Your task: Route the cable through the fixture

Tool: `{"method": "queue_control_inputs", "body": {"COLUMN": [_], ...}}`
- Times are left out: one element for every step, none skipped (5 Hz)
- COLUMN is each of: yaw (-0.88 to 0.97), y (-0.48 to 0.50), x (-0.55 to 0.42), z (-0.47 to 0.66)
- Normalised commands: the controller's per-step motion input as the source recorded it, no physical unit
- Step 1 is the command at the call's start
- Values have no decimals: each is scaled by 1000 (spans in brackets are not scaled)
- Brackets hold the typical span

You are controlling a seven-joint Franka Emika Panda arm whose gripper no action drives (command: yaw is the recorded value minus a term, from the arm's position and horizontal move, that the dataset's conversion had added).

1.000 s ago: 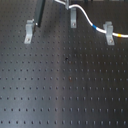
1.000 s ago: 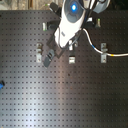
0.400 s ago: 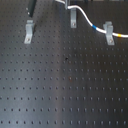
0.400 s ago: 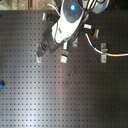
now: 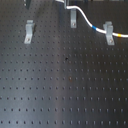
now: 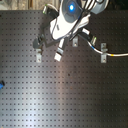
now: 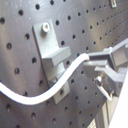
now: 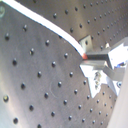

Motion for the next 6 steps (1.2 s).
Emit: {"method": "queue_control_inputs", "body": {"yaw": [985,0,637,891,394,-157], "y": [33,17,124,42,2,46], "x": [-11,-4,-96,60,4,-1], "z": [0,0,467,234,171,610]}}
